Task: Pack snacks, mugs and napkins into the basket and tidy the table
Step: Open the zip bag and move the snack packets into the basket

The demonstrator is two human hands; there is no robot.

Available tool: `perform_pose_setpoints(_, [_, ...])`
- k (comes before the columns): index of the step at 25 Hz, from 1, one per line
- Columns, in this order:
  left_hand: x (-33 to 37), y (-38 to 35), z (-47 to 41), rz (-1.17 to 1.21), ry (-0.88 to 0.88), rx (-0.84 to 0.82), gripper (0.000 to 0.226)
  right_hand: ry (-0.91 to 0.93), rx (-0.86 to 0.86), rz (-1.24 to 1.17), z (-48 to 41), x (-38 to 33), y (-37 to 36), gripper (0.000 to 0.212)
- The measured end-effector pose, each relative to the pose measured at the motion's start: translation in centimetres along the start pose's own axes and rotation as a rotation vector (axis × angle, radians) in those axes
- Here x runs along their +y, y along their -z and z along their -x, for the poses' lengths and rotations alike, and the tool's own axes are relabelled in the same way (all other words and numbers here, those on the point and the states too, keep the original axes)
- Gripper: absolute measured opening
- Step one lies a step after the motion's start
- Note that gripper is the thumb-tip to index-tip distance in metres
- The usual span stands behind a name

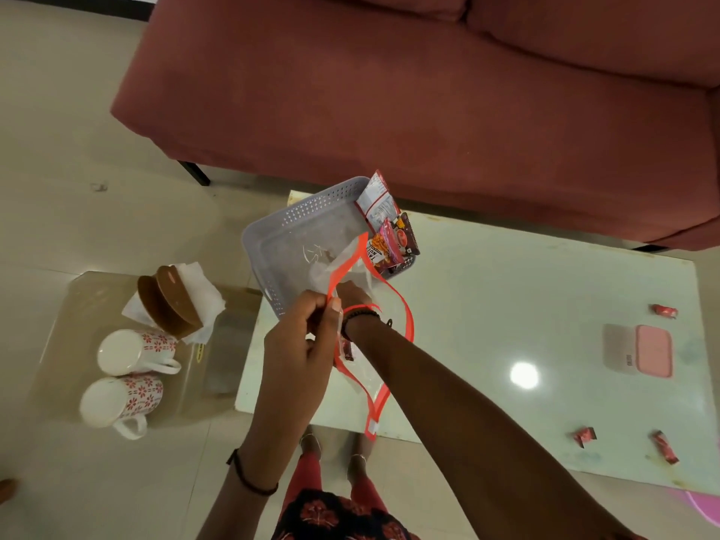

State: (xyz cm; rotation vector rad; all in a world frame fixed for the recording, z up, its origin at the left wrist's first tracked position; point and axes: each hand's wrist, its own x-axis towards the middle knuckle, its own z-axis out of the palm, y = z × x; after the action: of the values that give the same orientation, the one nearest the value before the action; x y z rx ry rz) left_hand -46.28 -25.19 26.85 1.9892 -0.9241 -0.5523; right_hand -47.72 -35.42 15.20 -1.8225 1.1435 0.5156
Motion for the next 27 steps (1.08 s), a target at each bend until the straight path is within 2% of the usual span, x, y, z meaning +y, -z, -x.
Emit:
perform_pose_setpoints(4, [-0.3,0.0,0.2,-0.011,0.022,0.015,0.011,-0.011,0.007,0.129,0.2,0.4,-0.2,0.035])
perform_pose_setpoints(9, [-0.8,-0.4,-0.1,-0.046,0.065,0.053,0.013,0.052,0.086,0.140,2.3,-0.7,0.3,0.032])
perform_pose_setpoints(13, [-2.4,-0.2,-1.4,-0.011,0.150,0.083,0.022,0.210,0.245,0.122,6.2,-2.0,2.3,0.031])
perform_pose_setpoints(16, [-3.8,0.7,-2.8,0.026,0.197,0.096,0.025,0.287,0.374,0.153,9.1,-2.5,4.1,0.015])
perform_pose_setpoints(17, [-4.1,1.1,-3.4,0.036,0.213,0.091,0.026,0.292,0.402,0.122,10.0,-2.8,4.9,0.008])
perform_pose_setpoints(22, [-5.0,2.8,-6.1,-0.006,0.205,0.135,0.019,0.248,0.465,-0.132,12.5,-4.0,8.8,0.010])
perform_pose_setpoints(27, [-6.4,4.4,-8.7,0.035,0.281,0.149,0.022,0.275,0.358,-0.640,12.2,-4.0,14.1,0.021])
